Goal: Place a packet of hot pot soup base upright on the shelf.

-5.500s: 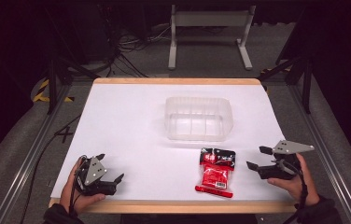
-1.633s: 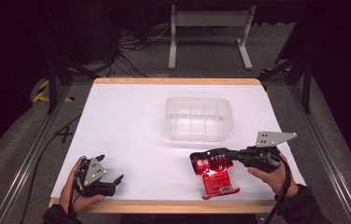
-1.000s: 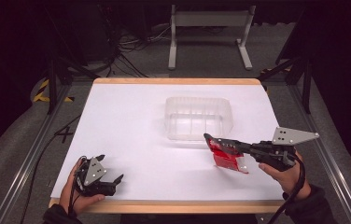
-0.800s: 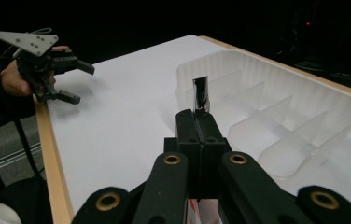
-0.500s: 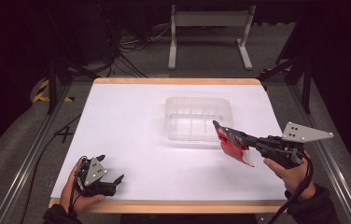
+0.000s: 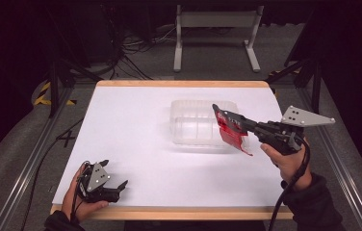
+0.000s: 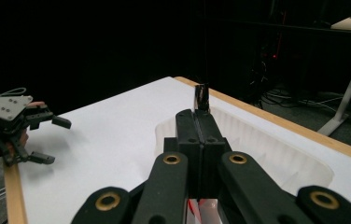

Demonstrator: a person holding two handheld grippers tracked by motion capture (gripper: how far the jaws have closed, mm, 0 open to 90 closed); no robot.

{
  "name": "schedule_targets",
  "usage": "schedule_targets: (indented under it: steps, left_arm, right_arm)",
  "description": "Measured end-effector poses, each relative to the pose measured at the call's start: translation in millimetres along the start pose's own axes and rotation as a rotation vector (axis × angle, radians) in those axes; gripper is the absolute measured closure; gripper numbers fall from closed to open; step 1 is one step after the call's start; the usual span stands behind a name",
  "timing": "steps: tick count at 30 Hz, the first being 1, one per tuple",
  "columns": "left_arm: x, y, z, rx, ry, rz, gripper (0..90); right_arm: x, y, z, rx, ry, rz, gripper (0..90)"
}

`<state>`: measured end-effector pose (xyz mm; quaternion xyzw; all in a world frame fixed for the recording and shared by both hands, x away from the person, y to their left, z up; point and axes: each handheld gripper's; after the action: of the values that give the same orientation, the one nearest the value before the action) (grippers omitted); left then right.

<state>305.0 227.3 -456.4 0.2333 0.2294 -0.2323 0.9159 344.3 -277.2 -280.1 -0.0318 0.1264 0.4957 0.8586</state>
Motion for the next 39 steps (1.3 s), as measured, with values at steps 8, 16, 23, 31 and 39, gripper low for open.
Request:
schedule_targets:
  steps: [8,16,23,31,39]
  left_arm:
    - [0.2,0.0,-0.1,0.003,-0.002,-0.002,6.8]
    - [0.3,-0.1,0.1,0.001,-0.004,-0.003,6.8]
    - [0.0,0.4,0.0,-0.007,-0.009,-0.001,6.5]
    - [0.1,0.4,0.0,-0.008,-0.010,-0.006,6.4]
    - [0.5,0.9,-0.4,-0.012,-0.010,-0.009,6.4]
  right_arm:
    - [26.4,-10.2,14.0,0.019,-0.004,-0.046,90.0]
    - [43.6,-16.3,18.2,0.036,0.002,-0.056,90.0]
    - [65.2,-23.7,16.9,0.065,0.006,-0.067,90.0]
    - [86.3,-29.9,14.6,0.083,0.008,-0.084,90.0]
    - [109.1,-38.9,11.2,0.096,0.011,-0.127,90.0]
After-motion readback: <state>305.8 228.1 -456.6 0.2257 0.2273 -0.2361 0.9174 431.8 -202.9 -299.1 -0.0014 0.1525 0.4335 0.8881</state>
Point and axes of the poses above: each handheld gripper's, and its own axes: x roughly forward along the jaws, z roughly out of its top, y roughly to its left, and after that the axes turned 11 degrees about z, right-handed
